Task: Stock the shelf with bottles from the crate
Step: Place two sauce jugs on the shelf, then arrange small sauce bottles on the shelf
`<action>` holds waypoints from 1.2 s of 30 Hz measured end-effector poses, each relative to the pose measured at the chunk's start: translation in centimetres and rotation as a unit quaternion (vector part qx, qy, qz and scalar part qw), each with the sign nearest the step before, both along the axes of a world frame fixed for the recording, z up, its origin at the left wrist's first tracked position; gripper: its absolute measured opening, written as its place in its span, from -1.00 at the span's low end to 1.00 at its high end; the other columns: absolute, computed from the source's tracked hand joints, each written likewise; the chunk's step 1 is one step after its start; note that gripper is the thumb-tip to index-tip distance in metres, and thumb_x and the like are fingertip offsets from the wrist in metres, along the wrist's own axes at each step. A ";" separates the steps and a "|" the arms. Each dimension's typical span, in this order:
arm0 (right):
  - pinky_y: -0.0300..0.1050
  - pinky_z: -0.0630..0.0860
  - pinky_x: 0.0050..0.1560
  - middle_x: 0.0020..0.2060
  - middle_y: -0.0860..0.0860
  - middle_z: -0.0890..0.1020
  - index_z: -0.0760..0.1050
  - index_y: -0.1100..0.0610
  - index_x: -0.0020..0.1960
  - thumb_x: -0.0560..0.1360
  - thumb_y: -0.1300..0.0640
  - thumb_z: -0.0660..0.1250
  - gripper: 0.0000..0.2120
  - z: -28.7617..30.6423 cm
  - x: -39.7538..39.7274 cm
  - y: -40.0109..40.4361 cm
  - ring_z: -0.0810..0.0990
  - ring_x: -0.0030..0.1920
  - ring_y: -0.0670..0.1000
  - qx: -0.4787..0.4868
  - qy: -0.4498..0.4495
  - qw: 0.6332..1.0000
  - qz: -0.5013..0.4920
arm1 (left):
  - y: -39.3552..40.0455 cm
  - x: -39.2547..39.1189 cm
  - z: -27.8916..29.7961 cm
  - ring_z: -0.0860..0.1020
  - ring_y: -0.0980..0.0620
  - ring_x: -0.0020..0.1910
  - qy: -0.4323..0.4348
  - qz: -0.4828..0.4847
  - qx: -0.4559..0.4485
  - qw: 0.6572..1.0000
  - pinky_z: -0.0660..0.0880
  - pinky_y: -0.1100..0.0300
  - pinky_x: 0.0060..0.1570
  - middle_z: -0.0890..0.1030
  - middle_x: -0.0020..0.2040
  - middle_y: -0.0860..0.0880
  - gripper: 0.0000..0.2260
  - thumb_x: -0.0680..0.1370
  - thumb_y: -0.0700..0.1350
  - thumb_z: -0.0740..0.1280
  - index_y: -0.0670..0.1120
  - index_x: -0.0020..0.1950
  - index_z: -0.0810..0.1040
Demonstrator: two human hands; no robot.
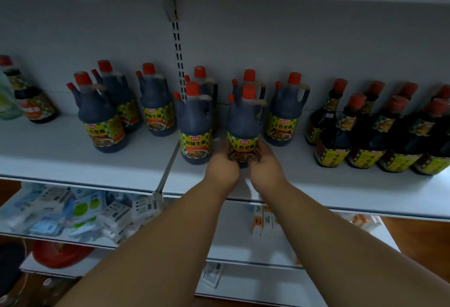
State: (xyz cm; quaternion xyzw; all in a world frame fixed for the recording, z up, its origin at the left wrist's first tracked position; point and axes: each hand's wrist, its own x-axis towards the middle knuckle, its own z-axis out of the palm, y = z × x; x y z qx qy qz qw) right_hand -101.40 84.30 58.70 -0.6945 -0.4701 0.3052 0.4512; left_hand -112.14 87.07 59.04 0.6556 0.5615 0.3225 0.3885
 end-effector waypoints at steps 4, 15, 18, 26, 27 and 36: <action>-0.13 0.36 0.26 0.35 0.13 0.48 0.23 0.09 0.52 0.53 0.39 0.12 -0.42 -0.2 0.3 0.2 0.45 0.32 0.14 -0.012 0.005 1.000 0.005 | -0.1 0.3 0.3 0.51 -0.22 0.18 -0.008 0.012 -0.021 1.000 0.43 0.09 0.18 0.56 0.19 -0.22 -0.64 0.57 -0.22 0.14 -0.15 0.36 0.43; -0.01 0.46 0.18 0.20 0.12 0.55 0.34 0.10 0.37 0.56 0.23 0.18 -0.62 3.4 -1.4 -2.8 0.53 0.18 0.17 -0.026 -0.082 0.996 0.025 | -4.0 -2.5 3.8 0.50 -0.16 0.23 0.023 -0.012 0.035 0.999 0.40 0.09 0.13 0.53 0.25 -0.18 -0.64 0.56 -0.31 0.19 -0.18 0.36 0.42; 0.00 0.47 0.16 0.18 0.16 0.56 0.36 0.13 0.34 0.57 0.19 0.20 -0.65 5.3 -4.2 -5.4 0.54 0.16 0.19 -0.013 -0.120 0.992 0.028 | -6.5 -5.3 4.7 0.47 -0.11 0.30 0.022 -0.019 0.064 0.998 0.37 0.16 0.23 0.49 0.34 -0.12 -0.57 0.54 -0.31 0.18 -0.11 0.41 0.39; 0.04 0.36 0.37 0.43 0.10 0.39 0.22 0.10 0.51 0.58 0.06 0.27 -0.46 4.7 -16.5 -10.5 0.41 0.39 0.09 0.006 -0.162 0.977 0.139 | -14.3 -19.5 3.1 0.48 -0.04 0.29 0.091 0.064 0.092 0.990 0.42 0.06 0.29 0.48 0.35 -0.05 -0.53 0.55 -0.29 0.19 -0.05 0.45 0.35; 0.04 0.36 0.38 0.43 0.09 0.39 0.23 0.10 0.50 0.57 0.05 0.27 -0.47 4.2 -18.1 -10.6 0.41 0.38 0.09 0.009 -0.159 0.975 0.157 | -15.1 -21.5 2.7 0.49 -0.04 0.28 0.109 0.084 0.090 0.986 0.43 0.09 0.26 0.48 0.34 -0.04 -0.54 0.55 -0.27 0.19 -0.04 0.45 0.36; 0.06 0.41 0.34 0.36 0.09 0.44 0.26 0.08 0.48 0.53 0.06 0.33 -0.44 1.2 -34.3 -13.8 0.46 0.32 0.07 0.018 -0.144 0.930 0.339 | -24.1 -36.4 -0.8 0.48 0.09 0.21 0.145 0.246 0.029 0.958 0.41 0.20 0.17 0.49 0.31 0.04 -0.56 0.58 -0.22 0.23 0.03 0.45 0.34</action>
